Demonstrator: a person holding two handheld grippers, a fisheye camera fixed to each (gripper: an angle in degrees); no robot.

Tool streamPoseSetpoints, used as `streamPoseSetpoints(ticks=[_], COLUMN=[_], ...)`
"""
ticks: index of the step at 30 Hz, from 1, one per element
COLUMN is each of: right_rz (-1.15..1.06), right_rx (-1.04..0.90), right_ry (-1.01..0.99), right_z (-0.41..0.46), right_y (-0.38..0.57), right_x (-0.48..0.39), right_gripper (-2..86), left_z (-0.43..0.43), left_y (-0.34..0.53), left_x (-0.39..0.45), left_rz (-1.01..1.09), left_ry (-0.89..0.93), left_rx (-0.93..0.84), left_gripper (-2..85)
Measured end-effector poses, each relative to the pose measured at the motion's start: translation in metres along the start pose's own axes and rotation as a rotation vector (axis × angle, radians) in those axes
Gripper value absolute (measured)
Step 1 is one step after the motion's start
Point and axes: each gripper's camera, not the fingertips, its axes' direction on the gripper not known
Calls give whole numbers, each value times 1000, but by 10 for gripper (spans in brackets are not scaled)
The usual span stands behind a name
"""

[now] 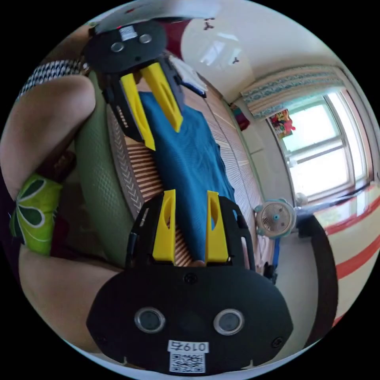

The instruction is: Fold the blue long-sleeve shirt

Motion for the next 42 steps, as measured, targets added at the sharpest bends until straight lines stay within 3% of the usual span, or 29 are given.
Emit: streamPoseSetpoints(ticks=[4,9,16,23,30,36,42], right_rz=[-140,-200,-201,-182,-135,-196,-154], right_rx=[-63,-95,-83,-82,-122,-185,-188], right_ry=[5,-20,-44,-36,-25,42,-19], right_z=[23,42,50,59,52,76,96], right_y=[-50,-89,-119,-140,-120,-102,-84], right_x=[-65,-116,-159,-184,-169,-167,-139], right_gripper=[132,116,34,75,117,77,53], left_z=[12,23,27,30,10,22,34], left_y=[-28,-47,-55,-65,-41,-22,-10], left_x=[39,63,77,83,62,48,22], left_rz=[130,138,25,-6,-103,-146,-248], left_ry=[-18,35,85,124,182,166,282], left_rx=[-47,-77,-70,-81,-20,-88,-106], left_gripper=[108,93,26,11,11,6,5])
